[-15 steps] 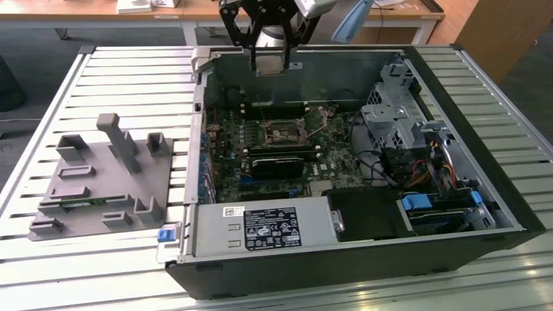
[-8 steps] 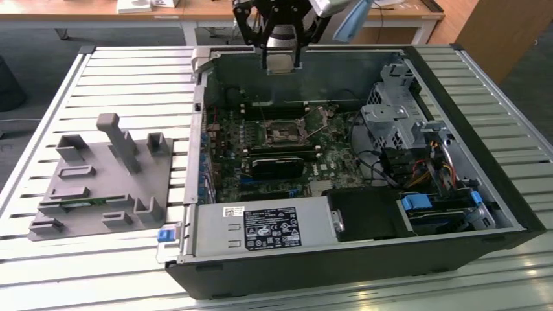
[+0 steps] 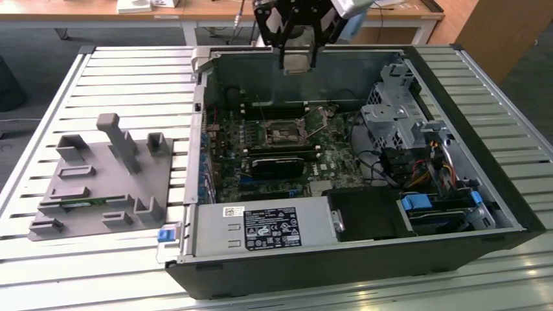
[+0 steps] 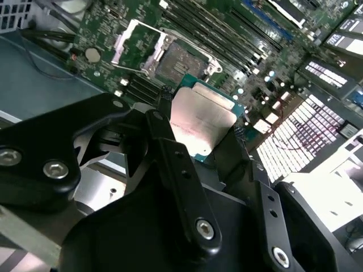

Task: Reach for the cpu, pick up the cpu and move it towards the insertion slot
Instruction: 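Pick up the cpu and move it towards the insertion slot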

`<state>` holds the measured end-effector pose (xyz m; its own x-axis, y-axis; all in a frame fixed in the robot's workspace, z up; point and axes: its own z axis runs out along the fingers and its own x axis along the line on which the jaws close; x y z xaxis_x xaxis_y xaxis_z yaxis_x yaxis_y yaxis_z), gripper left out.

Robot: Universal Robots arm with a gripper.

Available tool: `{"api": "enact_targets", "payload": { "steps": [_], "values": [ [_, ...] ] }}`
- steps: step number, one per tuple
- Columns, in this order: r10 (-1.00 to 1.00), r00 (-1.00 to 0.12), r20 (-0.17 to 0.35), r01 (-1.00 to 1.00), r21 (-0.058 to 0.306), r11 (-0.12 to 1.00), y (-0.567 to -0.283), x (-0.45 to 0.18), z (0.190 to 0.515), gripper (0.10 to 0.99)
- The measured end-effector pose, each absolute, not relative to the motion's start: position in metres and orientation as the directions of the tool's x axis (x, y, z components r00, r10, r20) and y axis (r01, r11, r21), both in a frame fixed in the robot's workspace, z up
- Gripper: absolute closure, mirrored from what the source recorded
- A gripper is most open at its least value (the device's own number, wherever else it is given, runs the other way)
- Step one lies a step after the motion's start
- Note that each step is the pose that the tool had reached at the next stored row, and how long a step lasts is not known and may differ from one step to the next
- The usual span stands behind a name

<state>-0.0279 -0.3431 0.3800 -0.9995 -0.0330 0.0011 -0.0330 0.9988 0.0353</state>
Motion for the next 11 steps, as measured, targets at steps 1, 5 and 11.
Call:
{"api": "enact_targets", "payload": {
  "steps": [1, 5, 11],
  "values": [
    [-0.033, -0.999, 0.001, -0.033, 0.035, 0.999, -0.343, -0.0247, 0.3798, 0.545],
    [-0.033, -0.999, 0.001, -0.033, 0.035, 0.999, -0.343, -0.0174, 0.3794, 0.545],
    [-0.033, -0.999, 0.001, -0.033, 0.035, 0.999, -0.3429, -0.0171, 0.3794, 0.545]
  ]
}}
